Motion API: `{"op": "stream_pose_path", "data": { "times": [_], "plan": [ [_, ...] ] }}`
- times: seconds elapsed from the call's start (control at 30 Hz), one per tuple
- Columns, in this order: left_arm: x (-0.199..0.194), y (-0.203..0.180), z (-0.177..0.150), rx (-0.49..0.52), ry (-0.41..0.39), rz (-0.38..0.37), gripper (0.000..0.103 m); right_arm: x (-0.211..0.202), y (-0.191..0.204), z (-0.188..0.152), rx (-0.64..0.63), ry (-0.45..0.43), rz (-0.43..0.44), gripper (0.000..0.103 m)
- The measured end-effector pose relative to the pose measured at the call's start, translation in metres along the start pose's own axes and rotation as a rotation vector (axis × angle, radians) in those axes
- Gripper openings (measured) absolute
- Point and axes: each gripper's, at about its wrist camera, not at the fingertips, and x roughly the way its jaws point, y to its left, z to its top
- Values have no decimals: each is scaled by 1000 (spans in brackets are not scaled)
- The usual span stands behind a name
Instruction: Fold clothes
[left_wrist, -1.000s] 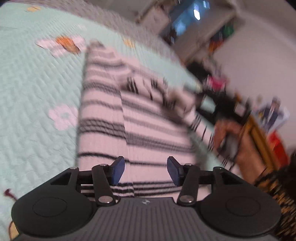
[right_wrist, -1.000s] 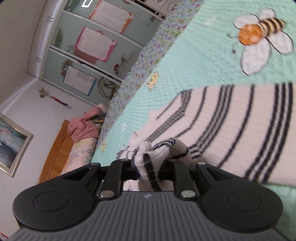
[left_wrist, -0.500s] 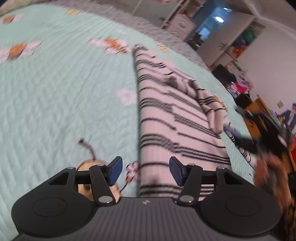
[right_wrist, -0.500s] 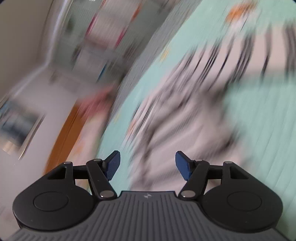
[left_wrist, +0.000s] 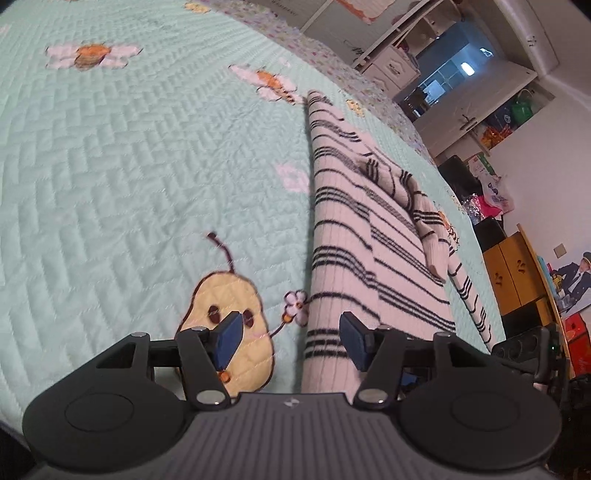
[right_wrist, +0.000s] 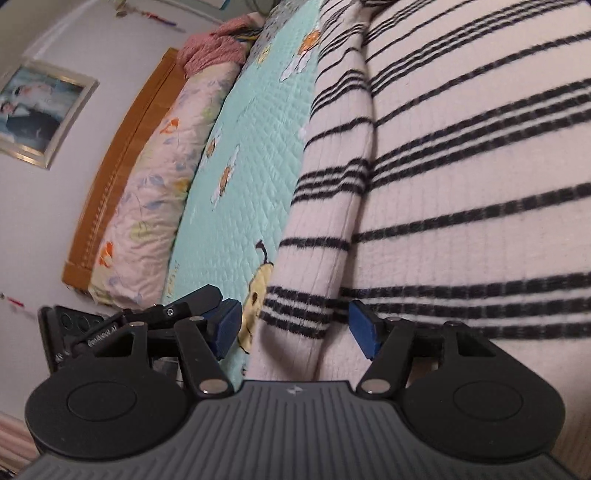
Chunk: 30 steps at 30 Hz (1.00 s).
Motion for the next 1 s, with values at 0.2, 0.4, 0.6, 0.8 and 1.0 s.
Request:
{"op": "stream_pose_path", "data": {
  "times": [0.2,0.4,0.6,0.8,1.0],
  "plan": [
    [-2,6,-2,-4,5,-4,61,-3,16,12,-70,17,-41,10],
    [3,-2,-4,62,3,3,61,-9,32,27,-242,18,-120,10],
    [8,-17,-5,129,6,-5,61,1,-8,22,-46,45,-89,11],
    [13,-51,-1,246,-41,-98,61,-18,-16,19,17,20,-50,20],
    [44,-73,-10,389,39,-131,61,-40,-9,40,-14,-116,-99,27]
  ]
}}
